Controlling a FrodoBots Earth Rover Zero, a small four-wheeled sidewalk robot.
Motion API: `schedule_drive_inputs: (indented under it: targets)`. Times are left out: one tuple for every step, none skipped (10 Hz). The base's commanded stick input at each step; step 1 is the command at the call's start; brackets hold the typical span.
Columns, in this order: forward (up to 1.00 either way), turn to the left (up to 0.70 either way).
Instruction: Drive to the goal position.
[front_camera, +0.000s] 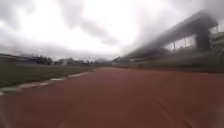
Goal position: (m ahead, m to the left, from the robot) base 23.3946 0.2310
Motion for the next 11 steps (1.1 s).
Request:
schedule_drive_inputs:
  targets:
    - [0.70, 0.00]
    - [0.70, 0.00]
    - [0.70, 0.00]
    - [0.70, 0.00]
    - [0.70, 0.00]
    - [0.70, 0.00]
    - [0.70, 0.00]
    - [0.70, 0.00]
    - [0.70, 0.00]
    - [0.70, 0.00]
    - [0.70, 0.00]
